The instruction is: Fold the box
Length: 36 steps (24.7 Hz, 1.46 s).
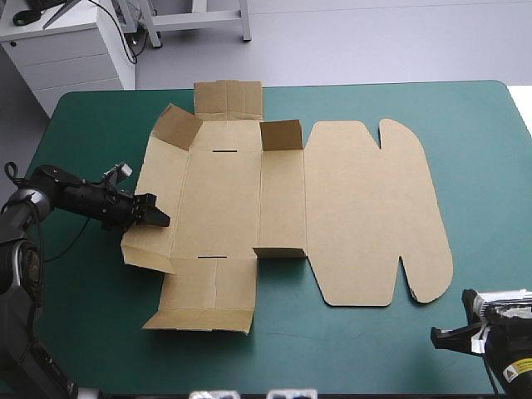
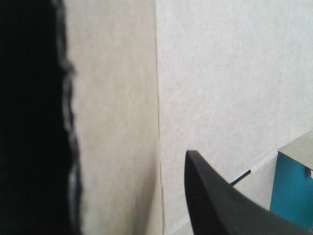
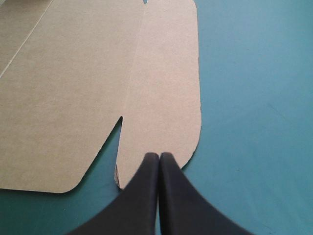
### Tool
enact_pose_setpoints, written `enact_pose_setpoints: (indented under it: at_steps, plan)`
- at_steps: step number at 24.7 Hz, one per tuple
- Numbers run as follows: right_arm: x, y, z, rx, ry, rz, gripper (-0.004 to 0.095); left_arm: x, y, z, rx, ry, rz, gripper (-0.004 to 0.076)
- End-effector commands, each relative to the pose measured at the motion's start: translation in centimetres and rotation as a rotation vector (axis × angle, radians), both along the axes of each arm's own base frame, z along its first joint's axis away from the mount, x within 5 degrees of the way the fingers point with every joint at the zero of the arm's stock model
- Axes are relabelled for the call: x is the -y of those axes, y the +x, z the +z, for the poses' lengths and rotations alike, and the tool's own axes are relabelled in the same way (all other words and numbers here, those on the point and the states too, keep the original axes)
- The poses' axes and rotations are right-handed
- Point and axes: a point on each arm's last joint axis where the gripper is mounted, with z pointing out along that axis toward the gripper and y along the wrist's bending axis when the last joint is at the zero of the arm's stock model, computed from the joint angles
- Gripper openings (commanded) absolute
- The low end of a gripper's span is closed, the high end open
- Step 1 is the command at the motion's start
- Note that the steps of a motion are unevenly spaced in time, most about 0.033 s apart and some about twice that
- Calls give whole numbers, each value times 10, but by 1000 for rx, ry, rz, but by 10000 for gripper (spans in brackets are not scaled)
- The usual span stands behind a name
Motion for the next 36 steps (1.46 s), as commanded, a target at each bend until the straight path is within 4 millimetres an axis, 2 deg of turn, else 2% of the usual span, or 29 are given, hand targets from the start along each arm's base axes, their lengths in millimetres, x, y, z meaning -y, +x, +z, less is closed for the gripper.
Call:
enact_pose_setpoints:
  at_steps: [1, 5, 9, 12, 14, 15, 16, 17, 19, 20, 23, 24, 26, 29, 36]
  plan:
    - [1, 3, 14, 91, -6, -8, -19, 7, -2, 22, 17, -74, -12, 213]
    - [1, 3, 14, 91, -6, -8, -19, 8, -1, 23, 65, -83, -39, 8]
    - [1, 3, 14, 91, -6, -8, -19, 13, 0, 30, 125, -154, -71, -8]
    - [1, 3, 14, 91, -6, -8, -19, 16, -2, 40, 179, -124, -115, -7]
    - [1, 3, 14, 91, -6, -8, -19, 20, -1, 57, 241, -72, -167, -7]
    - [1, 3, 14, 91, -6, -8, -19, 28, 1, 74, 298, -47, -199, -7]
    - [1, 3, 14, 91, -6, -8, -19, 32, 1, 82, 324, -38, -213, -7]
    - [1, 3, 14, 91, -6, -8, -19, 43, 1, 105, 393, -10, -253, -7]
    - [1, 3, 14, 91, -6, -8, -19, 65, -2, 138, 471, 105, -346, -7]
    - [1, 3, 14, 91, -6, -8, -19, 80, -4, 160, 534, 217, -409, -7]
    - [1, 3, 14, 91, -6, -8, -19, 118, -9, 199, 675, 407, -497, -7]
    - [1, 3, 14, 91, -6, -8, -19, 136, -11, 214, 763, 490, -527, -7]
    - [1, 3, 14, 91, -6, -8, -19, 164, -16, 229, 894, 591, -563, -7]
    - [1, 3, 14, 91, -6, -8, -19, 192, -22, 237, 1039, 730, -627, -7]
    - [1, 3, 14, 93, -6, -8, -19, 230, -29, 230, 1144, 1027, -759, -8]
